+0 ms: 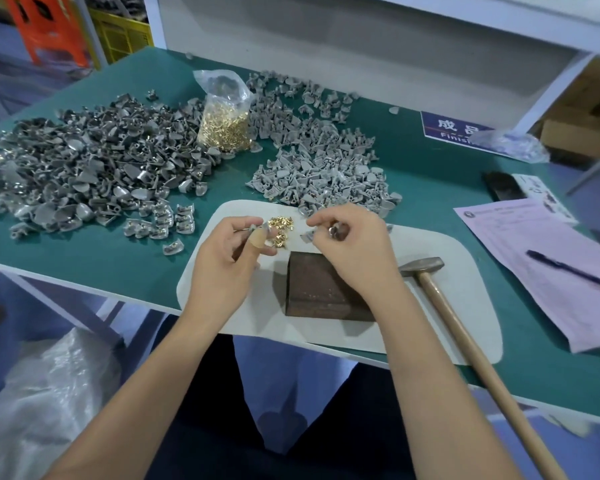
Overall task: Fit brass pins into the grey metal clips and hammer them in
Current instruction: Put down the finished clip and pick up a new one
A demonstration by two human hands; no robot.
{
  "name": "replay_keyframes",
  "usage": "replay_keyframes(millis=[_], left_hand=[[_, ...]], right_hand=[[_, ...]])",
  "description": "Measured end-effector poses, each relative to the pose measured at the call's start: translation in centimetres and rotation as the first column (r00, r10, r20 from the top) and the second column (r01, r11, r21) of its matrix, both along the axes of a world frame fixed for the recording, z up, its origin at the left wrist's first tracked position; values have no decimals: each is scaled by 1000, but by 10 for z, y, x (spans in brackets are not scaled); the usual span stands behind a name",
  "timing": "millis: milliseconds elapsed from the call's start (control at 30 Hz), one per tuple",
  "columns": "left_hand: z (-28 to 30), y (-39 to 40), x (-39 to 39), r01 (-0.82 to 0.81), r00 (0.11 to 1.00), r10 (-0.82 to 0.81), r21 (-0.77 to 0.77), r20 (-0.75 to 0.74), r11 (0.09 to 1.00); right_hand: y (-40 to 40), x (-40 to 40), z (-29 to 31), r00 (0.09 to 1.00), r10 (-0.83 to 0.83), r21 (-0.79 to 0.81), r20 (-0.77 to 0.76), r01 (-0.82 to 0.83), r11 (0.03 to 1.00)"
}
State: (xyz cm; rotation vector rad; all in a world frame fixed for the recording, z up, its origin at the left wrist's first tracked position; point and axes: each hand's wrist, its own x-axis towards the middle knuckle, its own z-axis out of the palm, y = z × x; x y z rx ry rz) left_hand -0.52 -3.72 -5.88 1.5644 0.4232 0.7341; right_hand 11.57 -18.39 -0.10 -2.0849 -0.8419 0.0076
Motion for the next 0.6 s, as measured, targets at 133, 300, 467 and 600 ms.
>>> replay_keyframes(millis=[133,300,467,600], left_hand=[[10,-7,-6,-11,999,9,63,36,998],[24,-34,-7,161,986,-145,294,-76,942],[35,-50,-1,218,966,-146,368,-214,904],[36,-51,-2,245,949,-110,472,-295,847]], right_hand=[[-39,-19,-1,999,17,161,-38,-11,987],[-71,-29,-10,982,-54,253,-179,99,962],[-84,-33,-9,986,-44,232,-159,81,969],[-86,-30,-7,986,-97,193,-137,123,974]])
